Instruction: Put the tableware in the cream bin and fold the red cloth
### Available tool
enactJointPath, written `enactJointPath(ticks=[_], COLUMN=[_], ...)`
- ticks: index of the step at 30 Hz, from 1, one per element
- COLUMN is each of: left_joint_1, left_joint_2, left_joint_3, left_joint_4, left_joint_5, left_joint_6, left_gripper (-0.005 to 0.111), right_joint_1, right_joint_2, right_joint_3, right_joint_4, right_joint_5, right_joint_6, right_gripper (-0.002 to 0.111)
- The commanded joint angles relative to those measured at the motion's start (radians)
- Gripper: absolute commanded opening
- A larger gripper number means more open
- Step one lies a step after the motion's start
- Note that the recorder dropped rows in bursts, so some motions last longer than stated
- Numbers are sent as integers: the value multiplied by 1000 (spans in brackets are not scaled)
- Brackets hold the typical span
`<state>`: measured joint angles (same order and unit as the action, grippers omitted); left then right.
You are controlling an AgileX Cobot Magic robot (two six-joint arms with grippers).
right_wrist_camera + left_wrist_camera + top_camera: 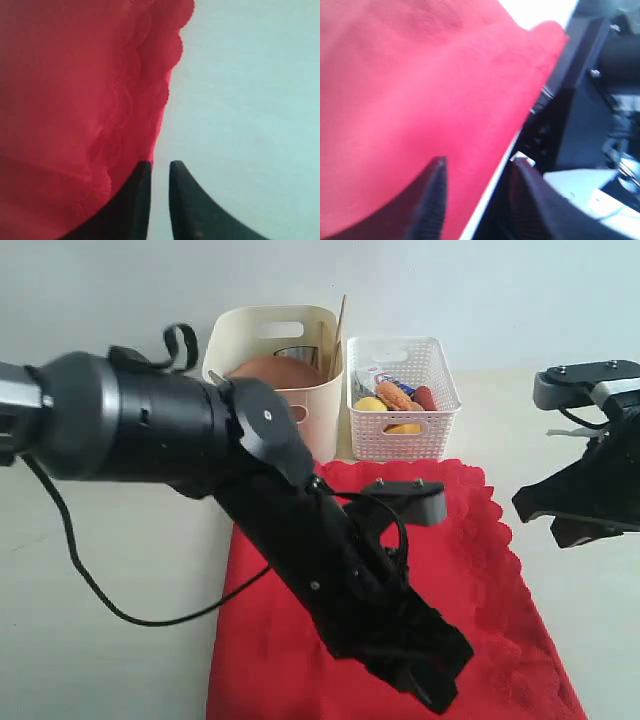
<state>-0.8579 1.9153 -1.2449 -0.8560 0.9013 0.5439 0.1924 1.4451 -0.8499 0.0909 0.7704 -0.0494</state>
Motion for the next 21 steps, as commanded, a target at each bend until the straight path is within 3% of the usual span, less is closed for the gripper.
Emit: enactJointPath(ticks=[1,4,11,15,21], left_joint_1=[13,13,16,51,144], left_joint_2=[-132,-236,-537,-714,-972], left_joint_3=[3,21,128,211,366], left_joint_4=[206,359,704,754,791], left_joint_5=[-63,-117,-192,-230,-271], left_joint_6=[-182,-318,-587,-630,-630], left_gripper=[13,0,0,0,0], right_joint_1=[-59,-86,-111,-111,-111], right_joint_2=[55,111,247,307,355], right_joint_3=[-5,-5,-11,-30,-45], right_joint_4=[74,224,405,411,427], right_joint_5=[10,15,1,1,1], right_joint_6=[-58,-186,-349,-350,-376], right_gripper=[30,37,56,68,69])
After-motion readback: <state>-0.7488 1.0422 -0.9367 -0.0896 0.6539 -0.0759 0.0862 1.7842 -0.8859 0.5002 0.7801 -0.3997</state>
